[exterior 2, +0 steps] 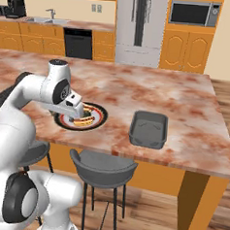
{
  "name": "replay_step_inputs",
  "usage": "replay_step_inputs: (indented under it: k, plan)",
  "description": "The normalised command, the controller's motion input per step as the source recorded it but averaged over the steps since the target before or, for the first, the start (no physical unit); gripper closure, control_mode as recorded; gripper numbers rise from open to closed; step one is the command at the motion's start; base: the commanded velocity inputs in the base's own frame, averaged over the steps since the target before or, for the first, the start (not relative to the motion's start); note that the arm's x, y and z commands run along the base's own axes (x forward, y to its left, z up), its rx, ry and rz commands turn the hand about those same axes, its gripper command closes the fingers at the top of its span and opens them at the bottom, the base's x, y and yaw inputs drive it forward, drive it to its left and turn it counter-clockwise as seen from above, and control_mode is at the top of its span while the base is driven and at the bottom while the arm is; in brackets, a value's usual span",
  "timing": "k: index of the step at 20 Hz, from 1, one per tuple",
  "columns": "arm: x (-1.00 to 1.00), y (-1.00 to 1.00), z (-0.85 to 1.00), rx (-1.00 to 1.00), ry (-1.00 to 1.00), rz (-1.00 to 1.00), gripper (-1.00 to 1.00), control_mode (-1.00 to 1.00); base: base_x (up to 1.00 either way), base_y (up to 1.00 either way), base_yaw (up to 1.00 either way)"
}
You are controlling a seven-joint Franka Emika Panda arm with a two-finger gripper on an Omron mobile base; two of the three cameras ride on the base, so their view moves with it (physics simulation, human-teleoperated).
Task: Place one cooked food and one vegetable from the large plate to each tupperware container.
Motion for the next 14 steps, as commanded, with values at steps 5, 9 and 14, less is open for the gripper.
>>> replay_step_inputs:
  k: [5, 9, 14]
  plan:
    - [0.52, 0.00, -0.36, 0.01, 0.00, -0.21, -1.00, -1.00, 0.00, 0.00, 0.00]
    - [0.63, 0.00, -0.31, 0.04, 0.00, -0.10, -1.00, -1.00, 0.00, 0.00, 0.00]
    - [0.56, 0.04, -0.30, 0.00, 0.00, -0.08, -1.00, -1.00, 0.00, 0.00, 0.00]
